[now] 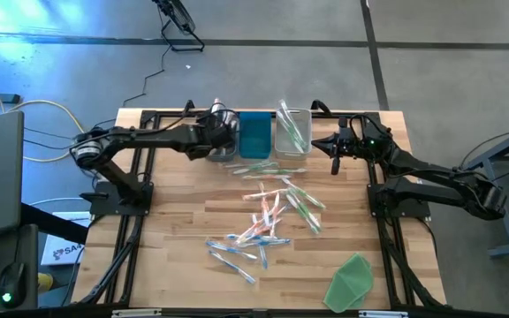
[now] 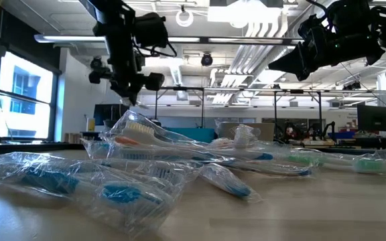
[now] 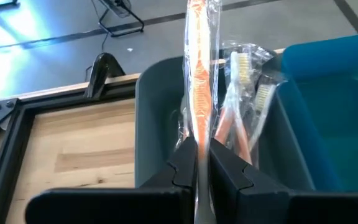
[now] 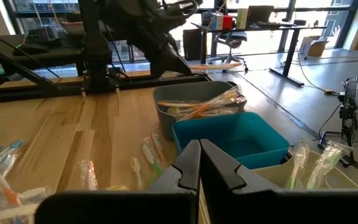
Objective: Pick & Place Toothbrushes
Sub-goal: Put the orange toothbrush into the dark blue bin, then put the green toothbrush into the white bin
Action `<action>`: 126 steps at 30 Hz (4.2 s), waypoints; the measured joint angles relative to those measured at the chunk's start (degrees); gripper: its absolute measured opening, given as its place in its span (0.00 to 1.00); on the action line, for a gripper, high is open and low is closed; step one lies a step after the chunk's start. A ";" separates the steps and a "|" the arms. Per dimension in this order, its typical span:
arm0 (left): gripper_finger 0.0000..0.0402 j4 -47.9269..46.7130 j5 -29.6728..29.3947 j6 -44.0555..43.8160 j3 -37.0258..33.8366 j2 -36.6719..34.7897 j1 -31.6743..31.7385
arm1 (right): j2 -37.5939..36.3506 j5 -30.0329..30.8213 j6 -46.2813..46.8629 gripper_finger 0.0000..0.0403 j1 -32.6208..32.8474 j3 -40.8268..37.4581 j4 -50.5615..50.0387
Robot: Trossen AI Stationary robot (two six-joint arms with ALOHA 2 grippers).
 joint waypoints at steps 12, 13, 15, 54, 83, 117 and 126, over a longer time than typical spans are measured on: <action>0.05 0.65 3.93 0.12 0.00 5.69 2.14 | 0.00 0.00 -0.04 0.01 0.00 0.00 -1.17; 0.05 0.77 3.98 0.12 0.00 5.95 2.12 | 0.00 0.00 -0.03 0.01 0.02 0.00 -1.25; 0.05 0.60 4.34 0.12 0.00 6.47 2.11 | 0.00 0.02 -0.04 0.01 0.00 0.00 -1.26; 0.35 -3.90 2.84 12.15 1.12 6.39 -2.63 | 0.00 0.00 -0.04 0.01 0.02 0.00 -1.23; 0.00 7.63 4.80 11.40 -16.81 -12.95 -11.06 | -0.02 -0.02 0.63 0.01 0.02 0.00 -2.15; 0.00 54.71 35.10 32.73 -28.11 -16.60 -20.03 | 0.00 -0.04 10.97 0.01 0.02 0.00 -11.13; 0.00 55.00 22.68 30.70 -28.11 -16.70 -20.00 | 0.00 3.26 8.11 0.01 0.02 0.00 -8.30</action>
